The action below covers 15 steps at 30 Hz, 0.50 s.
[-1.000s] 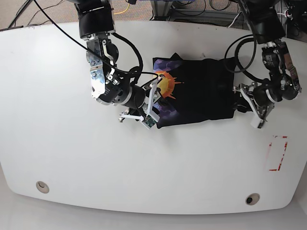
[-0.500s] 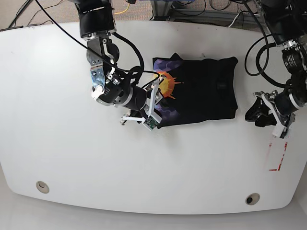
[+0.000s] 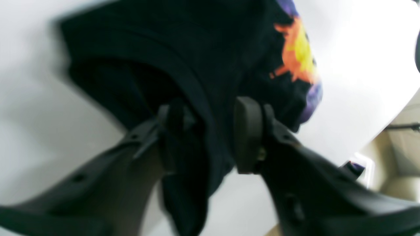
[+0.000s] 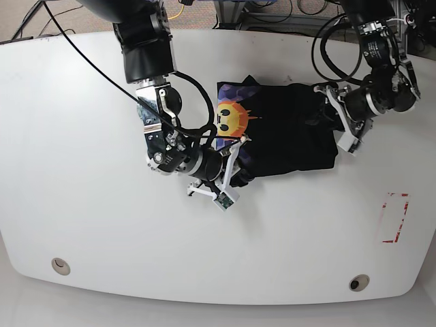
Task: Layout the t-shirt on the table in an organized manner, then fold the t-shirt properly
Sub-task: 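Drag the folded black shirt with the left gripper toward the red-marked paper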
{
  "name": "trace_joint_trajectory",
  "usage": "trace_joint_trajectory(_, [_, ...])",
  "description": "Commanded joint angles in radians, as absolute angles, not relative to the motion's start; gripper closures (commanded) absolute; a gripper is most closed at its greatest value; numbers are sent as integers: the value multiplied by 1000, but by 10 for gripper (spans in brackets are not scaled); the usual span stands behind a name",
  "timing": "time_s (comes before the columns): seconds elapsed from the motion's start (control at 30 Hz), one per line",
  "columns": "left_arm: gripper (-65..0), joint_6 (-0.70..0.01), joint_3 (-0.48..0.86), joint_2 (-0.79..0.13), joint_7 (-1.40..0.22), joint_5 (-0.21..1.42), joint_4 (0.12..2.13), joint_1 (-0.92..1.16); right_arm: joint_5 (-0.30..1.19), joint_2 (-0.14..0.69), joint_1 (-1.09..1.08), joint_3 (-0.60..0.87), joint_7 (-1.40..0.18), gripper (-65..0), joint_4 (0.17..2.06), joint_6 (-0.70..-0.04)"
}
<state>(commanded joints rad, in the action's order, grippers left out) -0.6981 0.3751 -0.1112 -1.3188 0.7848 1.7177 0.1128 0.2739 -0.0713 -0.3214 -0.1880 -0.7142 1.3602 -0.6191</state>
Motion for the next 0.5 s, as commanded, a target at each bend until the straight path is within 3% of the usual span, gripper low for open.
trace_joint_trajectory(0.1, [-125,-698,344,-107,-1277,736,1638,111,268,-67,-323,-188,-654,-87,1274,-671])
trace_joint_trajectory(0.23, [-125,-698,272,-117,-1161,688,1506,97,259,-21,-295,-206,-573,-87,1214,-680])
trace_joint_trajectory(0.5, [-125,-698,99,-225,-980,636,1207,-59,203,28,-136,-199,-522,-87,1320,-679])
